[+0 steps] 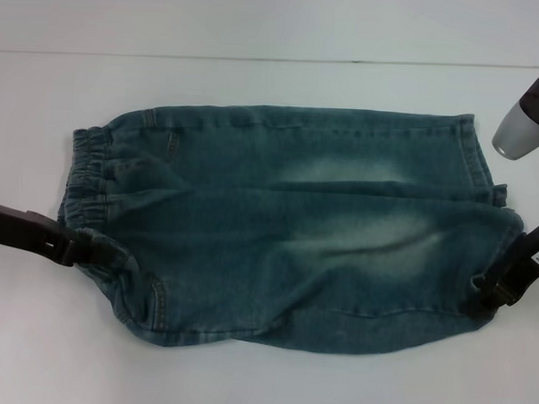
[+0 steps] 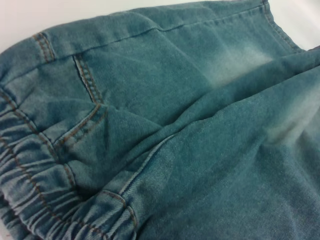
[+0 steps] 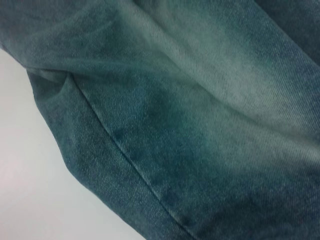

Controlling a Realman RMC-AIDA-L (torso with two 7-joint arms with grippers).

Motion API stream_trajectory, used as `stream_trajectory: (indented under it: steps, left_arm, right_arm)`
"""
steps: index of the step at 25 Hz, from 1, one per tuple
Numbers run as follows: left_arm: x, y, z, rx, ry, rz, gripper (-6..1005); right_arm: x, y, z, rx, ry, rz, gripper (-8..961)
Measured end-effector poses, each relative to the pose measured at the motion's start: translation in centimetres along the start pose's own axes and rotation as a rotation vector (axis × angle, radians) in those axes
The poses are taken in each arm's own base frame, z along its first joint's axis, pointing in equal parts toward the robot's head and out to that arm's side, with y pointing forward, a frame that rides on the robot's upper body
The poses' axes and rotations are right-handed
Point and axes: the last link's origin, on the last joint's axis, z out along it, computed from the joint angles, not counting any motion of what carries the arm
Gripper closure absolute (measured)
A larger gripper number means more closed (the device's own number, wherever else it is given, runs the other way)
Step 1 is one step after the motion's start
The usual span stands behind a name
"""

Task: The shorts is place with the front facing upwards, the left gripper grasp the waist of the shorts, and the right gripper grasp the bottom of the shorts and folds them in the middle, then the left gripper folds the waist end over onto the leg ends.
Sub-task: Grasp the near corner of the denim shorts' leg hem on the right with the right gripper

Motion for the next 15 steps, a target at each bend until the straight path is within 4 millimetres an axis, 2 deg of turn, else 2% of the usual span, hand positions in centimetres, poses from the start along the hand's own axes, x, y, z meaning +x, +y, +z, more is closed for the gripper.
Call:
stream_trajectory:
  steps: [12,15]
  left_arm:
    - [-0.01,0.00,0.01,-0.003,0.001,-0.003,956]
    - [-0.01,-0.01,-0.07,-0.004,0.000,-0.003,956]
  right_arm:
    - [-0.16,-0.17,-0.16,0.014,0.006,-0.009,721]
    - [-0.04,-0.26,-0.21,0.016,0.007,-0.007,834]
